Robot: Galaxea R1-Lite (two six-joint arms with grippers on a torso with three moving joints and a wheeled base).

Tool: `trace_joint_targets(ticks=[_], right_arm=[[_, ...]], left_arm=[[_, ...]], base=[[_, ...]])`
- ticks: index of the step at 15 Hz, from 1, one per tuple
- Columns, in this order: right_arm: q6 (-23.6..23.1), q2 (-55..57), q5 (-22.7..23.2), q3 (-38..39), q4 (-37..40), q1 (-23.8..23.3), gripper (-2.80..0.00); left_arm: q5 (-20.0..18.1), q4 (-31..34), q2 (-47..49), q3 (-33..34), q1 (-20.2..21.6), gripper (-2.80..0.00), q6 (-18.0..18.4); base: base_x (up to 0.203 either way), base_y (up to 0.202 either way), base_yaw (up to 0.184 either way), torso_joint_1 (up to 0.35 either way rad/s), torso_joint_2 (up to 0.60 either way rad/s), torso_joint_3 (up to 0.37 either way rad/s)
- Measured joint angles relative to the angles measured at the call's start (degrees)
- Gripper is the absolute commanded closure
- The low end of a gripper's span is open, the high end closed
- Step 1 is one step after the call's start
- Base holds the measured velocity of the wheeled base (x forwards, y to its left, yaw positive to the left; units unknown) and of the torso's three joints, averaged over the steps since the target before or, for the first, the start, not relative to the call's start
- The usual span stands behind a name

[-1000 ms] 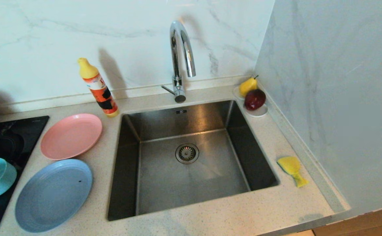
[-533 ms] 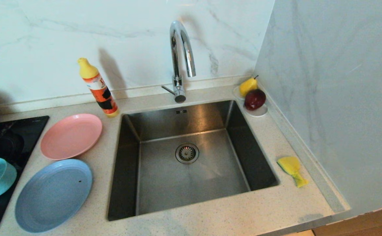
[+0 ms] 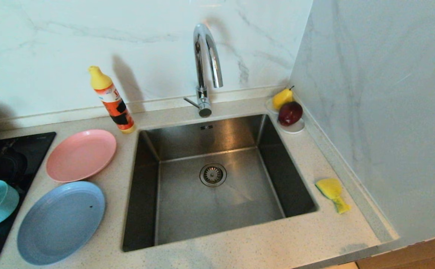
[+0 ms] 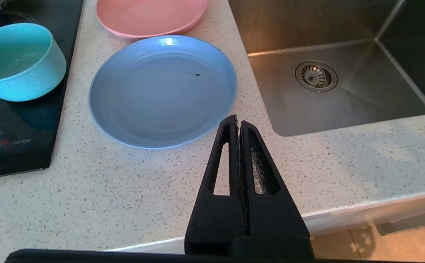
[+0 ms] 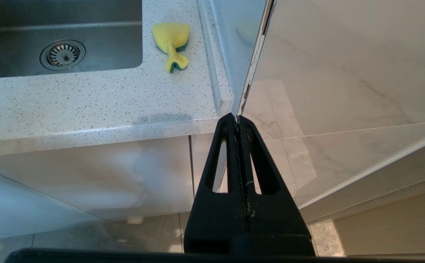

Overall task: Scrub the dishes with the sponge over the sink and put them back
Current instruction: Grab the dish soap

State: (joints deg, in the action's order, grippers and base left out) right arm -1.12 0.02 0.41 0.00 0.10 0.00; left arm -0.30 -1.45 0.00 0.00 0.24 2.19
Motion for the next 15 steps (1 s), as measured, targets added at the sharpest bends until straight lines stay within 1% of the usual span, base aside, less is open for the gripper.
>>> trace_joint_targets(ticks=[7,9,11,13,15], right_arm=[[0.0,0.0,0.0,0.0,0.0,0.0,0.00],[0.0,0.0,0.0,0.0,0.0,0.0,0.00],[0.0,0.0,0.0,0.0,0.0,0.0,0.00],[0.0,0.0,0.0,0.0,0.0,0.0,0.00],[0.0,0.0,0.0,0.0,0.0,0.0,0.00]], left_arm=[[0.2,1.1,0.0,-0.6,0.0,0.00,0.1],[0.1,4.1,1.2,-6.3,0.0,0.00,-0.4],[0.2,8.0,4.4,-13.3,0.0,0.00,-2.0],[0.2,9.5,10.6,-19.3,0.0,0.00,-3.4],[0.1,9.4,19.2,-24.9,0.0,0.00,-6.0]], base=[[0.000,0.000,0.000,0.000,0.00,0.000],[0.000,0.000,0.000,0.000,0.00,0.000],[0.000,0.000,0.000,0.000,0.00,0.000],[0.000,0.000,0.000,0.000,0.00,0.000],[0.000,0.000,0.000,0.000,0.00,0.000]])
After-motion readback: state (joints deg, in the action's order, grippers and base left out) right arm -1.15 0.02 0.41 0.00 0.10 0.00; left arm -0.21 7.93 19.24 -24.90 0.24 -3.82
